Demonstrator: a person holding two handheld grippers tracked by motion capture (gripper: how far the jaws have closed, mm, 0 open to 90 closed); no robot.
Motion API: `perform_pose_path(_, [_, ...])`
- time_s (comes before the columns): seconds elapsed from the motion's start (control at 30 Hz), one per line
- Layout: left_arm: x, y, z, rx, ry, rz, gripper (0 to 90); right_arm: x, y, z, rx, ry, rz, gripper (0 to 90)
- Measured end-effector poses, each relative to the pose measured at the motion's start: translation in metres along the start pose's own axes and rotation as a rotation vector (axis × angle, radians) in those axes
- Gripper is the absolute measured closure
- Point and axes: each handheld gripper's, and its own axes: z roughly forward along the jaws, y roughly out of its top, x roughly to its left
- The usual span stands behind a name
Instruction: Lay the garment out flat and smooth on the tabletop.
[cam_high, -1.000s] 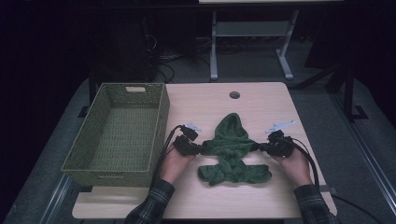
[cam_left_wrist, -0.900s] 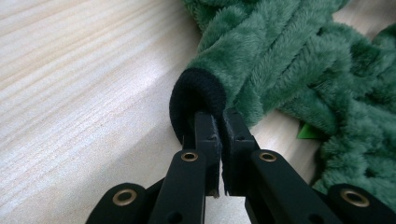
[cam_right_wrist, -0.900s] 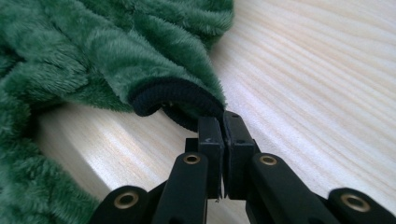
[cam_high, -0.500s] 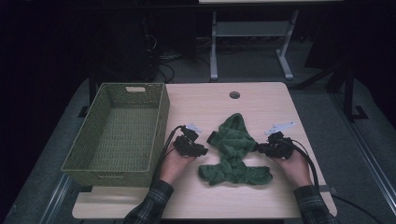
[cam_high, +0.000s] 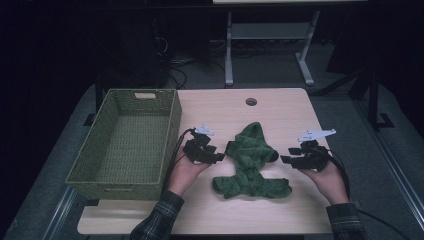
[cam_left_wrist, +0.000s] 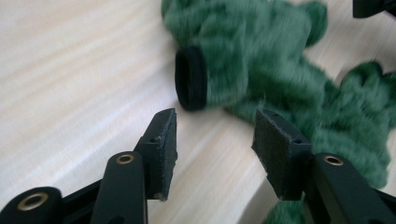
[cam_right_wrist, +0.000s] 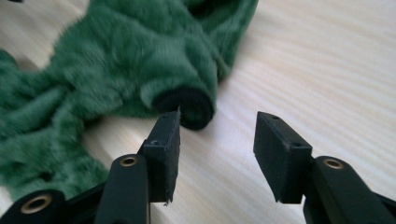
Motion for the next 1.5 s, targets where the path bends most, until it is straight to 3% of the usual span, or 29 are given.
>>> perform_pose_path(0.23, [0.006, 0.031, 0.001, -0.054, 0.001, 0.018, 46.1, -0.008, 0.018, 0.001, -0.037, 0.003, 0.033, 52.4])
perform_pose_path(0.37, [0.013, 0.051, 0.013, -0.077, -0.006, 0.046, 46.1, -0.016, 0.032, 0.015, -0.032, 0.013, 0.056, 53.4])
perform_pose_path(0.47, [0.016, 0.058, 0.020, -0.074, -0.013, 0.056, 46.1, -0.018, 0.037, 0.023, -0.025, 0.020, 0.057, 53.8])
perform_pose_path(0.57, [0.020, 0.068, 0.031, -0.047, -0.010, 0.095, 46.1, -0.021, 0.045, 0.035, -0.024, 0.024, 0.065, 54.5])
perform_pose_path(0.6, [0.023, 0.073, 0.040, -0.042, -0.016, 0.102, 46.1, -0.024, 0.051, 0.047, 0.005, 0.033, 0.069, 54.4])
perform_pose_path(0.67, [0.025, 0.076, 0.047, -0.039, -0.031, 0.114, 46.7, -0.026, 0.054, 0.058, 0.004, 0.032, 0.080, 55.1])
perform_pose_path(0.77, [0.027, 0.079, 0.056, -0.037, -0.047, 0.108, 46.8, -0.028, 0.055, 0.067, -0.001, 0.032, 0.086, 56.0])
perform_pose_path(0.83, [0.030, 0.083, 0.063, -0.014, -0.051, 0.112, 46.8, -0.031, 0.056, 0.076, 0.033, 0.047, 0.094, 55.8])
perform_pose_path(1.0, [0.035, 0.091, 0.086, 0.054, -0.070, 0.134, 46.7, -0.028, 0.058, 0.093, 0.052, 0.060, 0.096, 56.1])
perform_pose_path(1.07, [0.035, 0.091, 0.090, 0.064, -0.074, 0.136, 46.8, -0.026, 0.057, 0.098, 0.059, 0.055, 0.089, 56.2])
perform_pose_path(1.17, [0.038, 0.086, 0.106, 0.126, -0.091, 0.133, 47.1, -0.024, 0.056, 0.104, 0.077, 0.051, 0.072, 58.9])
perform_pose_path(1.27, [0.037, 0.084, 0.112, 0.170, -0.092, 0.169, 48.0, -0.023, 0.055, 0.107, 0.096, 0.048, 0.061, 60.8])
perform_pose_path(1.33, [0.035, 0.082, 0.115, 0.202, -0.098, 0.188, 51.3, -0.022, 0.054, 0.108, 0.098, 0.044, 0.049, 66.7])
perform_pose_path(1.37, [0.035, 0.080, 0.116, 0.220, -0.093, 0.195, 54.4, -0.022, 0.053, 0.108, 0.101, 0.048, 0.048, 74.7])
perform_pose_path(1.5, [0.036, 0.078, 0.114, 0.223, -0.097, 0.199, 66.4, -0.020, 0.054, 0.108, 0.110, 0.040, 0.019, 85.1])
